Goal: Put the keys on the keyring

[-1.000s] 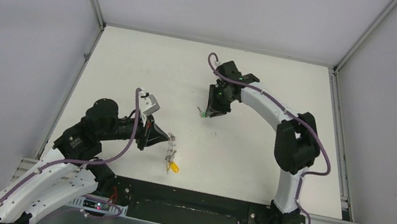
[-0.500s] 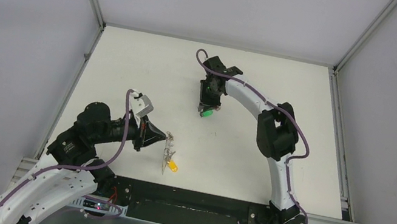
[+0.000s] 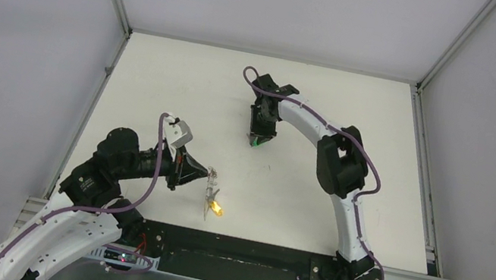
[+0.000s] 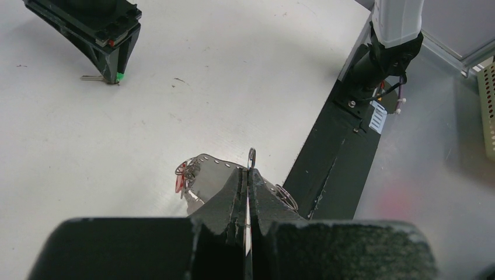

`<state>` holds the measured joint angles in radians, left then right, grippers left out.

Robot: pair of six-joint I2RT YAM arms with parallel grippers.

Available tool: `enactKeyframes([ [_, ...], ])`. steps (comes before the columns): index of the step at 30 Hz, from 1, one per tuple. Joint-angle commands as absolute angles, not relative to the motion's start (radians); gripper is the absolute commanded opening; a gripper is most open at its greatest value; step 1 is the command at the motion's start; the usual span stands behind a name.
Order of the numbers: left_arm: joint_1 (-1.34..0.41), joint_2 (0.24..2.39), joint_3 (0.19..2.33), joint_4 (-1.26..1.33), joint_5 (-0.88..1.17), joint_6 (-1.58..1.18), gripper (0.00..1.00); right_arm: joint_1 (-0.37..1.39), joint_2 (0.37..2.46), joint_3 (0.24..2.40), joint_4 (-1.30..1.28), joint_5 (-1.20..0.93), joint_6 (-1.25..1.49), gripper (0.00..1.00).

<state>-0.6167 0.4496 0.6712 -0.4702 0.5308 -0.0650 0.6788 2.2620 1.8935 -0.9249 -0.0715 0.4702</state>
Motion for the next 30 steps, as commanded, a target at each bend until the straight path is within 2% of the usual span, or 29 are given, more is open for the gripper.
enactKeyframes([
  [1, -0.626, 0.444, 0.669, -0.395, 0.555, -0.06, 0.0, 0.689, 2.288, 1.947, -0.947, -0.064, 0.478, 0.27],
  [3, -0.626, 0.442, 0.67, -0.396, 0.554, -0.06, 0.0, 0.691, 2.288, 1.948, -0.943, -0.07, 0.478, 0.23],
  [7, -0.625, 0.443, 0.67, -0.395, 0.555, -0.061, 0.0, 0.697, 2.27, 1.95, -0.938, -0.069, 0.474, 0.01],
  [8, -0.626, 0.443, 0.67, -0.396, 0.555, -0.06, 0.0, 0.698, 2.262, 1.95, -0.944, -0.068, 0.469, 0.0],
  [13, -0.626, 0.446, 0.676, -0.395, 0.555, -0.056, 0.0, 0.701, 2.177, 1.915, -0.968, -0.078, 0.426, 0.0],
  [20, -0.626, 0.451, 0.688, -0.396, 0.563, -0.057, 0.0, 0.699, 1.952, 1.772, -0.922, -0.138, 0.322, 0.0],
  [25, -0.626, 0.459, 0.697, -0.396, 0.553, -0.06, 0.0, 0.698, 1.715, 1.591, -0.826, -0.146, 0.251, 0.0],
  [30, -0.626, 0.497, 0.715, -0.375, 0.566, -0.075, 0.0, 0.673, 1.457, 1.319, -0.663, -0.137, 0.17, 0.0],
])
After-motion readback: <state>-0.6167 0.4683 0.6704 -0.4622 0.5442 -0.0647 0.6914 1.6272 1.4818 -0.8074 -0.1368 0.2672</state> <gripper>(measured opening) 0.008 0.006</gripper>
